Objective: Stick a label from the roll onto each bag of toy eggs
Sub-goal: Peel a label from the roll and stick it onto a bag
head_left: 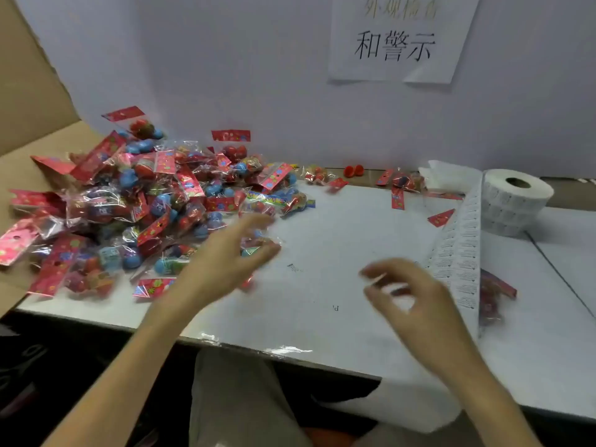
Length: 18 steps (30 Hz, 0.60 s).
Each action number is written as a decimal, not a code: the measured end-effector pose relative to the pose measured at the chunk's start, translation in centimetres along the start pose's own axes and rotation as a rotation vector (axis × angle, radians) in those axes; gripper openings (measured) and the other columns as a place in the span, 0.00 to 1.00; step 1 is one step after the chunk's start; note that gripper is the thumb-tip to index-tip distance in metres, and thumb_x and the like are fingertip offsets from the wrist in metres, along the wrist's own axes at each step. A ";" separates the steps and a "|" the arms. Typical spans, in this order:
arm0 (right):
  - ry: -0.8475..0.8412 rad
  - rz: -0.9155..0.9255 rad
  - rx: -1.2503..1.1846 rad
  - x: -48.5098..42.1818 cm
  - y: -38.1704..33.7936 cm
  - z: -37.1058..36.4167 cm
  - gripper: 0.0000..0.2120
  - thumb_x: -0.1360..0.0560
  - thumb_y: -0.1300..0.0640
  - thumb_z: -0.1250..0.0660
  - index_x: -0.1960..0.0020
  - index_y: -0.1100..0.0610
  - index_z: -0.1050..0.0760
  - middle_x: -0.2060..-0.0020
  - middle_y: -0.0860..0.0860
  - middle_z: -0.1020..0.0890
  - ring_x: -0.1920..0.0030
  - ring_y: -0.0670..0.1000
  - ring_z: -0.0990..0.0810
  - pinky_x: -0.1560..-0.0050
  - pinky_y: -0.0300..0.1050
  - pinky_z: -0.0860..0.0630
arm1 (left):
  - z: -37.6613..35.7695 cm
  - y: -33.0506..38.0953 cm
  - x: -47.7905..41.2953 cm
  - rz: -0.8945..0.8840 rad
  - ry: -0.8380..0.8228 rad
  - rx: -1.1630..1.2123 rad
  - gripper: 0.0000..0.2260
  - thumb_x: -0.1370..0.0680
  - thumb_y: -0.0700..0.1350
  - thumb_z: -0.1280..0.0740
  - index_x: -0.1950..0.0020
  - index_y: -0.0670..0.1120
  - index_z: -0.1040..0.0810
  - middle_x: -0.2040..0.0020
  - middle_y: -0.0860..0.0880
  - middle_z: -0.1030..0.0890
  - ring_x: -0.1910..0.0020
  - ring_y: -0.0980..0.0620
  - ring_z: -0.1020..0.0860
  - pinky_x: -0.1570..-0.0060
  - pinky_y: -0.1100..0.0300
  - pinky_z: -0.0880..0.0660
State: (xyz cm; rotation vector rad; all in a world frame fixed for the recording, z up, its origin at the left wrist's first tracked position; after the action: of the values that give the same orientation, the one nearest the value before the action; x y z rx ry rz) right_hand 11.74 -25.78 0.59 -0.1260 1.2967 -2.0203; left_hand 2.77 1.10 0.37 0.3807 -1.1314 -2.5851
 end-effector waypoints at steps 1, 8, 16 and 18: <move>0.161 -0.003 0.097 -1.0 0.8 1.1 0.12 0.26 0.61 0.25 0.47 0.47 0.20 0.49 0.40 0.19 0.49 0.44 0.19 0.50 0.31 0.28 | 0.4 -0.5 -1.3 0.031 0.147 -0.134 0.27 0.25 0.65 0.29 0.28 0.62 0.29 0.29 0.56 0.24 0.40 0.56 0.22 0.45 0.56 0.22; 0.358 -0.542 0.648 -1.9 7.1 5.9 0.40 0.29 0.42 0.24 0.25 0.53 0.37 0.28 0.58 0.31 0.30 0.62 0.35 0.31 0.60 0.40 | -2.7 -3.3 -2.1 0.148 0.321 -0.413 0.16 0.25 0.56 0.25 0.42 0.51 0.19 0.48 0.49 0.18 0.50 0.45 0.20 0.55 0.51 0.24; 0.441 -0.439 0.267 -3.1 7.7 6.6 0.28 0.24 0.57 0.27 0.28 0.51 0.35 0.45 0.50 0.18 0.42 0.55 0.21 0.39 0.49 0.32 | -9.3 1.1 -2.9 -0.012 0.327 -0.249 0.13 0.26 0.53 0.26 0.42 0.55 0.18 0.42 0.55 0.19 0.48 0.49 0.21 0.51 0.49 0.22; 0.457 -0.357 0.079 -3.5 6.7 6.6 0.28 0.24 0.61 0.29 0.28 0.47 0.35 0.53 0.42 0.18 0.53 0.42 0.18 0.51 0.42 0.23 | -10.8 2.1 -3.8 -0.009 0.296 -0.255 0.14 0.25 0.51 0.27 0.40 0.54 0.18 0.38 0.55 0.19 0.44 0.48 0.21 0.47 0.49 0.24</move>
State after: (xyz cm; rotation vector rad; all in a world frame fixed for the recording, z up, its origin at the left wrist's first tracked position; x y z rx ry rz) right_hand 20.69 -30.13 -0.70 0.1635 1.5527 -2.5030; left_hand 10.43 -6.08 -4.74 0.6801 -0.6925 -2.5299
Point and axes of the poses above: each hand's wrist, its own x-axis away from the middle knuckle, its own z-axis out of the back of the hand, y = z × x, the point moved 3 cm from there along -x, towards the middle knuckle
